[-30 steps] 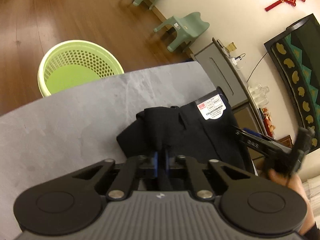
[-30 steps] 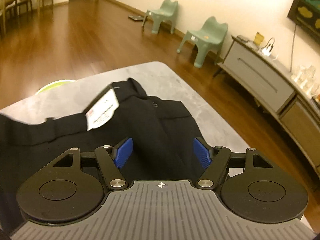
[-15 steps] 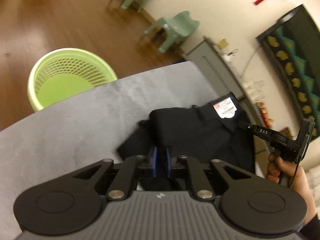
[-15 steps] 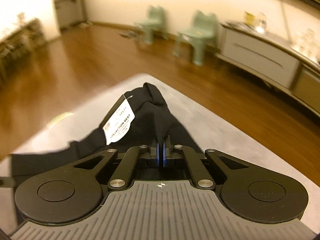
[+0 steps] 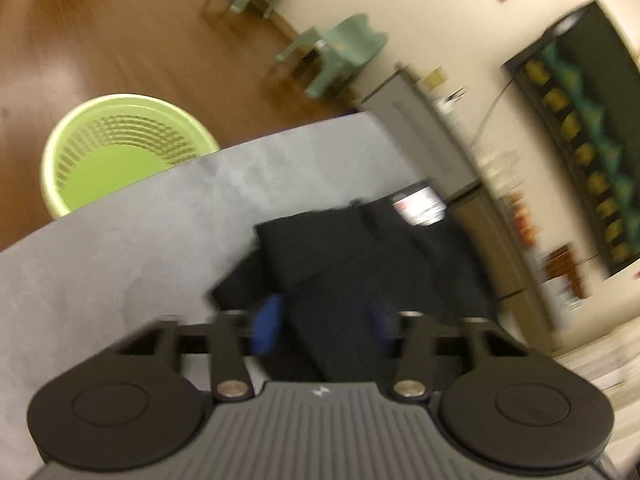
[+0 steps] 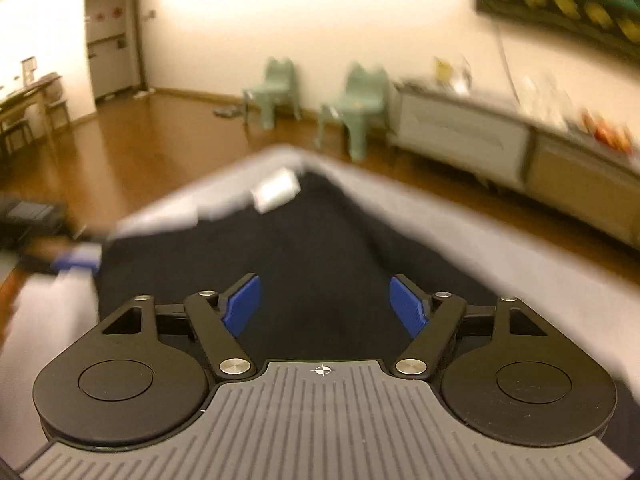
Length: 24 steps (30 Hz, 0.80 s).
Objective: Fold clothes
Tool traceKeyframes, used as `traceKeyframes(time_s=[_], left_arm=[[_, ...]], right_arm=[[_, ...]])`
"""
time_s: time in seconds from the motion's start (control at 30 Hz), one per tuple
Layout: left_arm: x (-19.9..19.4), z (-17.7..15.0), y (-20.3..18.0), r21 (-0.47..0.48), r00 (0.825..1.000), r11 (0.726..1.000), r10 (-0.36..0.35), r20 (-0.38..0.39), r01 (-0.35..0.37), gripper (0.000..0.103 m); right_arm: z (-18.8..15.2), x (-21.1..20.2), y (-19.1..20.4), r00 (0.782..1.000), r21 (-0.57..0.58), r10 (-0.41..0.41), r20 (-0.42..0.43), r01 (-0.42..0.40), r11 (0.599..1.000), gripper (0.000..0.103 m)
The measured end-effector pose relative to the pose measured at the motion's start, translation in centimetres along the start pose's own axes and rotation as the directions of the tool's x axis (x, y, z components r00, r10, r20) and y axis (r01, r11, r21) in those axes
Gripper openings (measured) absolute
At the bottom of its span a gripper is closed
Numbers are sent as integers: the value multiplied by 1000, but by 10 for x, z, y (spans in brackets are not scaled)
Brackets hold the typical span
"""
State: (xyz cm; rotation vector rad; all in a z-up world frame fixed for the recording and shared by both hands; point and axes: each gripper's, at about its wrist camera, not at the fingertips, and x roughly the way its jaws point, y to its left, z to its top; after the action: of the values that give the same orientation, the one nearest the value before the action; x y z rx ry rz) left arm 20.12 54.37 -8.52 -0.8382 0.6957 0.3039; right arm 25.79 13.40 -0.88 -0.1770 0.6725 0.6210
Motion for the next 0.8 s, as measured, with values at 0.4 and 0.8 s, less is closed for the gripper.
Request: traceKeyframes(time_s=[0.4,0.8], left_arm=[[-65,-22,-61,231,976,968,48,211,-98,8],[2,-59,-88,386,964,885,261,50,-259,4]], right_arm=[[-201,-233,-238,823,451,-536,-189,557,697,61],[-244,-230,-352,778,433,-574,-255,623,652,65]])
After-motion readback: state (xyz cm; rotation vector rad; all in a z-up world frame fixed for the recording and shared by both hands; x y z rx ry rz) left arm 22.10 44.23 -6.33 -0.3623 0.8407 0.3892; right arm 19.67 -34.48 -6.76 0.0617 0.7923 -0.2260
